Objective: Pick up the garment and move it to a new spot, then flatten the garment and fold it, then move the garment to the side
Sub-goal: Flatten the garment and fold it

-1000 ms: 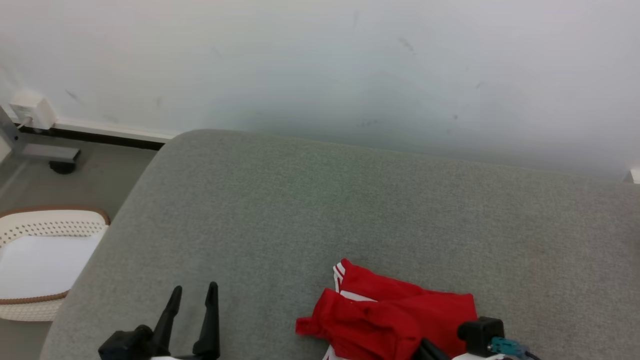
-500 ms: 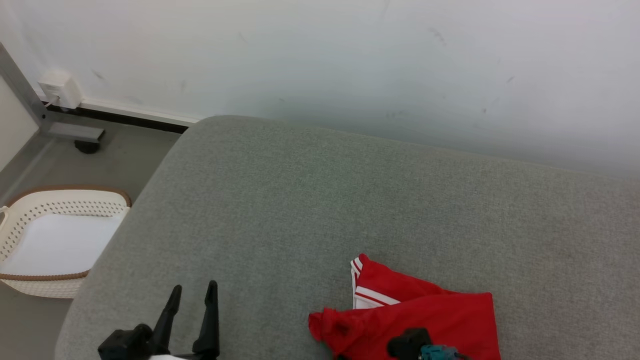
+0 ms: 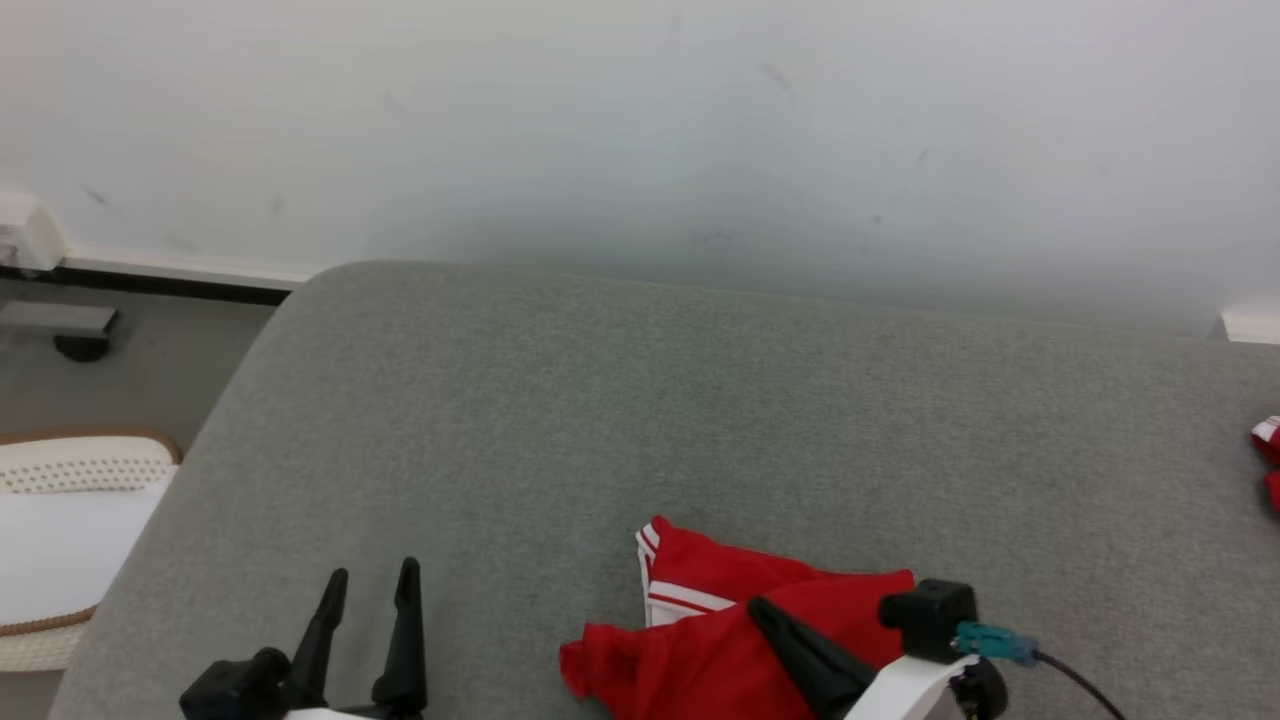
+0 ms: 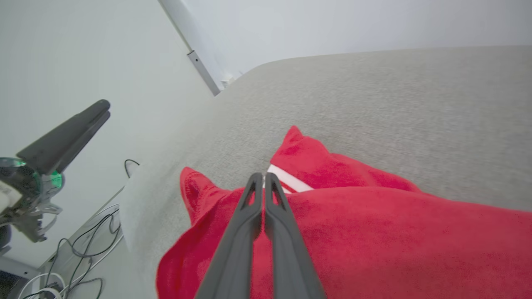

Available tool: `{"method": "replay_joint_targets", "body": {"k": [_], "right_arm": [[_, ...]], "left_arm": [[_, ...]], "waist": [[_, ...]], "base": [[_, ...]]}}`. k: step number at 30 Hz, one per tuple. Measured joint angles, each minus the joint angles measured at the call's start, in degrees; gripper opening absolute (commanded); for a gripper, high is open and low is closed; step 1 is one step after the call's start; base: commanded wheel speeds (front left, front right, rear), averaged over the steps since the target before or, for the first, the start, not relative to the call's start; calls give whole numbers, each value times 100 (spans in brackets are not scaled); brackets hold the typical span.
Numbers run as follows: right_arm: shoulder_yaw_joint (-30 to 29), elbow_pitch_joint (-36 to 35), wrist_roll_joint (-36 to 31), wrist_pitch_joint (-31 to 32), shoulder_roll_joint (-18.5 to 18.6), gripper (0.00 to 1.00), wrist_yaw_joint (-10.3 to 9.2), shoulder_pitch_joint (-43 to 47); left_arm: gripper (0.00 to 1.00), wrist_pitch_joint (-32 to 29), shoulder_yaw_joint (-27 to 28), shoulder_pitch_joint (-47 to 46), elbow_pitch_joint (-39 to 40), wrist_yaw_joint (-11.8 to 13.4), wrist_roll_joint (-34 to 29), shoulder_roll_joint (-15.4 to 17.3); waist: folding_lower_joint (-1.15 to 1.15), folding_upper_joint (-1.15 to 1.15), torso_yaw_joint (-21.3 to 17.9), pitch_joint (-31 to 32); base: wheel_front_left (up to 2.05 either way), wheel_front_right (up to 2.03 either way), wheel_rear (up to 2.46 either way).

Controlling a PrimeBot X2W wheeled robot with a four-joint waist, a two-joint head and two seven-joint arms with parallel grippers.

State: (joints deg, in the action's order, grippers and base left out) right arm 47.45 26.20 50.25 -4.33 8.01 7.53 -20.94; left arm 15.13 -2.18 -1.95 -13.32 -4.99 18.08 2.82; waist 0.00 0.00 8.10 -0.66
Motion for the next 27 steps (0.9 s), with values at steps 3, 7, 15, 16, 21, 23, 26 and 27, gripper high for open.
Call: {"method": "replay_joint_targets", "body": {"k": [3, 7, 15, 16, 21, 23, 26, 27], "right_arm": [[-328, -74, -1, -178, 283, 5, 0, 19], [-875, -237, -68, -449, 648, 29, 0, 139], [-2140, -480, -876, -977, 902, 100, 0, 428], [-2270, -564, -989, -1000, 855, 100, 0, 510], [-2974, -902, -1795, -1063, 619, 100, 1, 967], [-3275, -998, -2095, -1065, 487, 100, 1, 1186], [-3523, -1023, -2349, -1069, 285, 100, 1, 1433], [-3540, -1034, -2397, -1069, 234, 100, 1, 1474]], "left_arm": [[100, -1, 23, 14, 30, 0, 0, -1], [100, -1, 78, 36, 118, 23, 0, 0], [100, 0, 215, 39, 270, 20, -31, 0], [100, 0, 216, 35, 276, -5, -46, 1], [100, 0, 179, 20, 292, -86, -238, -1], [100, 0, 177, 21, 294, -90, -243, 0], [100, 0, 158, 22, 290, -102, -242, 0], [100, -1, 153, 22, 288, -102, -241, 0]], "waist": [[0, 0, -172, 54], [0, 0, -399, 109], [0, 0, -757, 157], [0, 0, -788, 161], [0, 0, -862, 180], [0, 0, -868, 182], [0, 0, -866, 183], [0, 0, -864, 181]], "base": [[0, 0, 0], [0, 0, 0], [0, 0, 0], [0, 0, 0], [0, 0, 0], [0, 0, 0], [0, 0, 0], [0, 0, 0]]}}
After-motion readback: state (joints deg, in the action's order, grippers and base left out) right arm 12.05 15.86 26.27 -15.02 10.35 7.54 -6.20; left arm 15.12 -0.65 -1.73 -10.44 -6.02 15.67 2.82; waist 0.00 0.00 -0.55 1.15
